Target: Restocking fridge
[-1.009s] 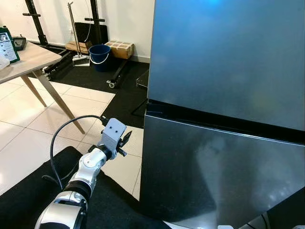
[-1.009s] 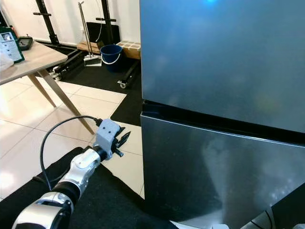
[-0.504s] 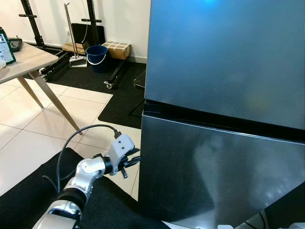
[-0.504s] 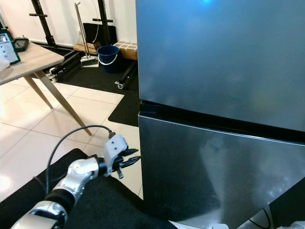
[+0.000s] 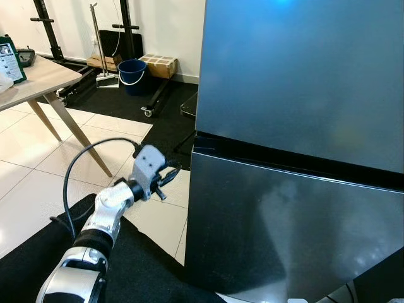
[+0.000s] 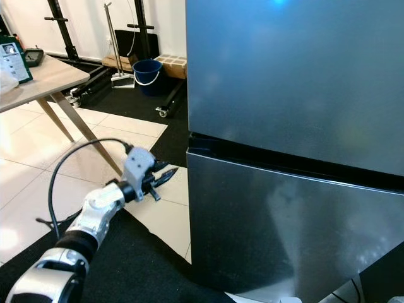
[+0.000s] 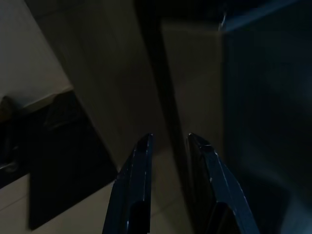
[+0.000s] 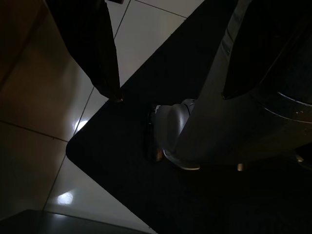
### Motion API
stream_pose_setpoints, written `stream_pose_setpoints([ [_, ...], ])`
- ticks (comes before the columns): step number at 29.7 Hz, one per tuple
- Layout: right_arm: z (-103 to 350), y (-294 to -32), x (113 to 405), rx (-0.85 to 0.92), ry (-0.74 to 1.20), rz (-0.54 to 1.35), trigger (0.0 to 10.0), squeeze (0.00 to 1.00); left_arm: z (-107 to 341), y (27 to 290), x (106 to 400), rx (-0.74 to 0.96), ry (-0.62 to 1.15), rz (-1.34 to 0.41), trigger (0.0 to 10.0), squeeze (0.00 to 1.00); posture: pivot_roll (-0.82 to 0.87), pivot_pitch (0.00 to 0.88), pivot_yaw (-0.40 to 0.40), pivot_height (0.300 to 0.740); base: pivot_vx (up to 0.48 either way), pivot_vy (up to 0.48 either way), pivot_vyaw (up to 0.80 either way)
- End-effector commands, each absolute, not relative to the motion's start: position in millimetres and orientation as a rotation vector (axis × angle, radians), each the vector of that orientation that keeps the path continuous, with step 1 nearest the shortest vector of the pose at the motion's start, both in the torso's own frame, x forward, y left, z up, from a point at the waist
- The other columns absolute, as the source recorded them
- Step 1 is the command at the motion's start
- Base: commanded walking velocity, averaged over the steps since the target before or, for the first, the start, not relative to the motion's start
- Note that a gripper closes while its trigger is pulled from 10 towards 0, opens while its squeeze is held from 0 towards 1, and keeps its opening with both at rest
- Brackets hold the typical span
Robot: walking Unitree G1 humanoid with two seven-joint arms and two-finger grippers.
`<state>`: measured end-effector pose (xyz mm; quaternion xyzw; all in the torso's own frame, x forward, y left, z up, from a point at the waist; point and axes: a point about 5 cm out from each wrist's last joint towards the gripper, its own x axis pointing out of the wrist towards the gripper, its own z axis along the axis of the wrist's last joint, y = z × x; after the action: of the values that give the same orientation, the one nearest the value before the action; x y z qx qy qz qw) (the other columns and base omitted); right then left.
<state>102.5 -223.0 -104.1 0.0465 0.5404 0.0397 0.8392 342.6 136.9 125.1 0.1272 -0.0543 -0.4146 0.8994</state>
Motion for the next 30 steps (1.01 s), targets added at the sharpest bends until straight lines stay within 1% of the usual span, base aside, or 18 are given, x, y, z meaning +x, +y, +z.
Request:
stream_pose_setpoints([
  [1, -103, -226, 103, 0.097, 1.134, 0.076, 10.0, 0.0, 121, 125, 339, 0.241, -0.089, -0.936, 10.0, 0.0, -0.02, 0.0, -0.04, 0.74, 0.0, 0.0, 0.0],
  [2, -103, -226, 104, 0.098, 1.133, 0.075, 10.0, 0.0, 118, 119, 336, 0.238, -0.068, -1.003, 10.0, 0.0, -0.02, 0.0, -0.04, 0.74, 0.0, 0.0, 0.0],
  [3, -103, -227, 103, 0.099, 1.132, 0.073, 10.0, 0.0, 112, 109, 328, 0.228, -0.026, -1.117, 10.0, 0.0, -0.02, 0.0, -0.037, 0.74, 0.0, 0.0, 0.0],
  [5, -103, -227, 103, 0.099, 1.132, 0.073, 10.0, 0.0, 112, 109, 328, 0.228, -0.026, -1.117, 10.0, 0.0, -0.02, 0.0, -0.037, 0.74, 0.0, 0.0, 0.0],
  [8, -103, -227, 102, 0.106, 1.132, 0.063, 10.0, 0.0, 106, 100, 316, 0.182, 0.021, -1.246, 10.0, 0.0, -0.02, 0.0, -0.035, 0.74, 0.0, 0.0, 0.0],
  [12, -103, -227, 101, 0.107, 1.135, 0.062, 10.0, 0.0, 110, 95, 311, 0.163, 0.012, -1.295, 10.0, 0.0, -0.02, 0.0, -0.037, 0.74, 0.0, 0.0, 0.0],
  [19, -103, -225, 103, 0.109, 1.132, 0.068, 10.0, 0.0, 117, 95, 313, 0.161, -0.018, -1.281, 10.0, 0.0, -0.01, 0.0, -0.038, 0.74, 0.0, 0.0, 0.0],
  [25, -104, -225, 99, 0.109, 1.135, 0.064, 10.0, 0.0, 130, 110, 332, 0.179, -0.078, -1.11, 10.0, 0.0, -0.03, 0.0, -0.034, 0.74, 0.0, 0.0, 0.0],
  [30, -105, -226, 96, 0.111, 1.137, 0.06, 10.0, 0.0, 137, 115, 339, 0.175, -0.095, -1.061, 10.0, 0.0, -0.04, 0.0, -0.029, 0.74, 0.0, 0.0, 0.0],
])
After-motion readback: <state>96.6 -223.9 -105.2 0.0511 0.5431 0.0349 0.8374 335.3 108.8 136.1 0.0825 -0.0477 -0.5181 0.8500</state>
